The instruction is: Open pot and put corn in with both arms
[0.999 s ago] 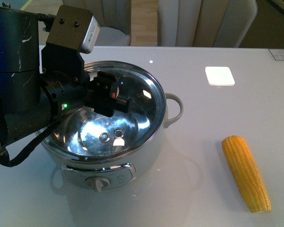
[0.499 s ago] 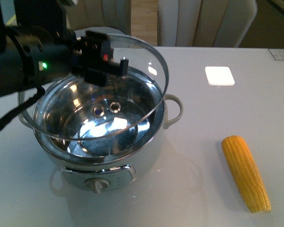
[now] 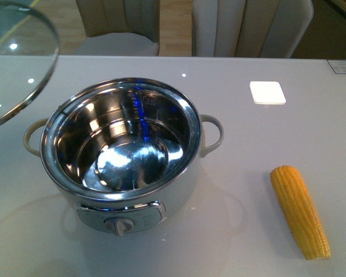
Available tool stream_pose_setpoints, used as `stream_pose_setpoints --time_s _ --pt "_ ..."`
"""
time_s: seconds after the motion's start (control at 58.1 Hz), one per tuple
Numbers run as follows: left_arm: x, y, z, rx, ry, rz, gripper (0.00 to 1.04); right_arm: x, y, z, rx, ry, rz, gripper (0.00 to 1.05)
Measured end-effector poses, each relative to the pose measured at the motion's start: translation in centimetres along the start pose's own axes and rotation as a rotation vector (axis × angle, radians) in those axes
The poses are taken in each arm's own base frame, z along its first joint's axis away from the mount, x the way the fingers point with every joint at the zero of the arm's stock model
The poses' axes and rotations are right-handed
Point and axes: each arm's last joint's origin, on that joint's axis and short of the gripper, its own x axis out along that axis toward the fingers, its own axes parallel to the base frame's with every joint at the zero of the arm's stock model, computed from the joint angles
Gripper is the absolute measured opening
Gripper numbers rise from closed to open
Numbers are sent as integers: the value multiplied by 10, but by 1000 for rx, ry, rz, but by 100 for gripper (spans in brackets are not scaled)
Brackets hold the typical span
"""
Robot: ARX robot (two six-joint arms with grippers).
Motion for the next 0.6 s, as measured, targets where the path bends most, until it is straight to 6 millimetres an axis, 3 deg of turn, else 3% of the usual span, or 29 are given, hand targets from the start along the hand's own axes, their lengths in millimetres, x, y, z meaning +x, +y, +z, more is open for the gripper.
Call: stream_pose_setpoints --time_s 0.086,0.172,0.276,0.396,0.603 --pt "0 25 -16 -6 24 64 44 0 0 0 0 0 0 96" --pt "1 60 -48 -12 69 172 44 0 0 0 0 0 0 96" --pt "4 79 -75 -3 93 248 44 0 0 0 0 0 0 96" --pt "14 89 -102 15 83 275 44 0 0 0 0 0 0 96" --pt "24 87 -138 2 141 259 44 0 0 0 0 0 0 96"
